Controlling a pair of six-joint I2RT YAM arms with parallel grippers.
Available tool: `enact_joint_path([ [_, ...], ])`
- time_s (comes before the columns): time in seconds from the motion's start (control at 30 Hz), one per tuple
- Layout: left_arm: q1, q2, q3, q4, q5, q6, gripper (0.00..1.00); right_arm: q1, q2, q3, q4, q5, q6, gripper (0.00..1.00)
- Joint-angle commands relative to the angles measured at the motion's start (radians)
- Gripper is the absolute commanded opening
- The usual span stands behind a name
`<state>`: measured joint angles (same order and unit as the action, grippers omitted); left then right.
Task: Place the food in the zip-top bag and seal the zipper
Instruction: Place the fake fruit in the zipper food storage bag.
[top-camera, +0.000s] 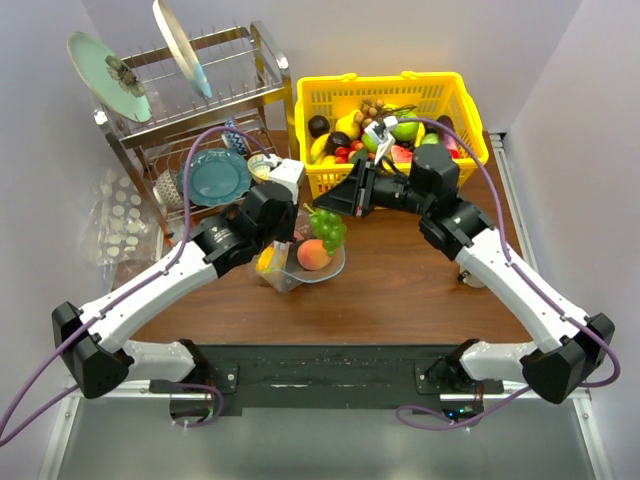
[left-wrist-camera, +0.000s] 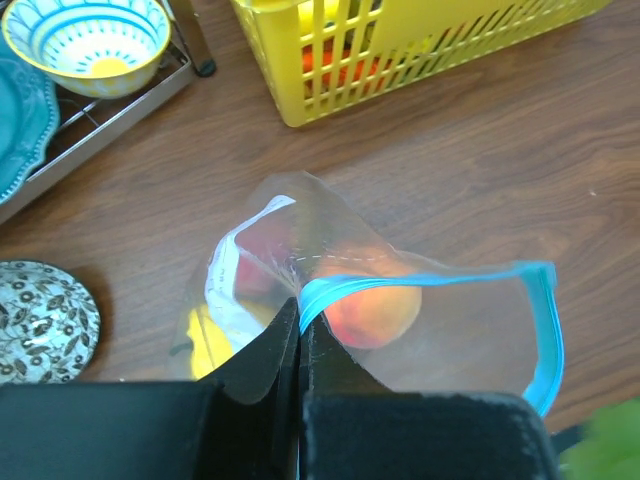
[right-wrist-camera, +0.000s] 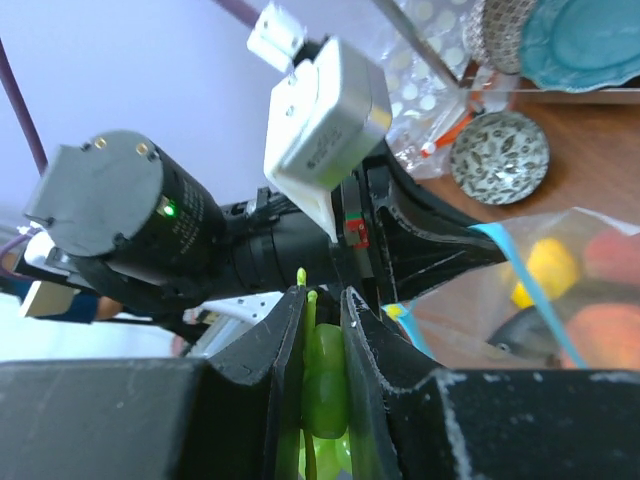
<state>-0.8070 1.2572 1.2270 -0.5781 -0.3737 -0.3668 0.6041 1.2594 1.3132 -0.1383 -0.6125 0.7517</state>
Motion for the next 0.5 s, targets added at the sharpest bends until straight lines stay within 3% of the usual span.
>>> enact_joint_path([
  [0.0,0.005,0.011,0.1,-0.034,0.061,-0.055,0.0,0.023,-0.052,-0.098,0.242,0.043,0.087,0.12],
  [0.13,0.005,0.016,0.147,-0.045,0.107,-0.072,0.0,0.033,-0.084,-0.204,0.388,0.118,0.121,0.1],
  [0.47,0.008,0.005,0.23,-0.083,0.163,-0.087,0.0,0.062,-0.08,-0.301,0.359,0.186,0.048,0.13],
])
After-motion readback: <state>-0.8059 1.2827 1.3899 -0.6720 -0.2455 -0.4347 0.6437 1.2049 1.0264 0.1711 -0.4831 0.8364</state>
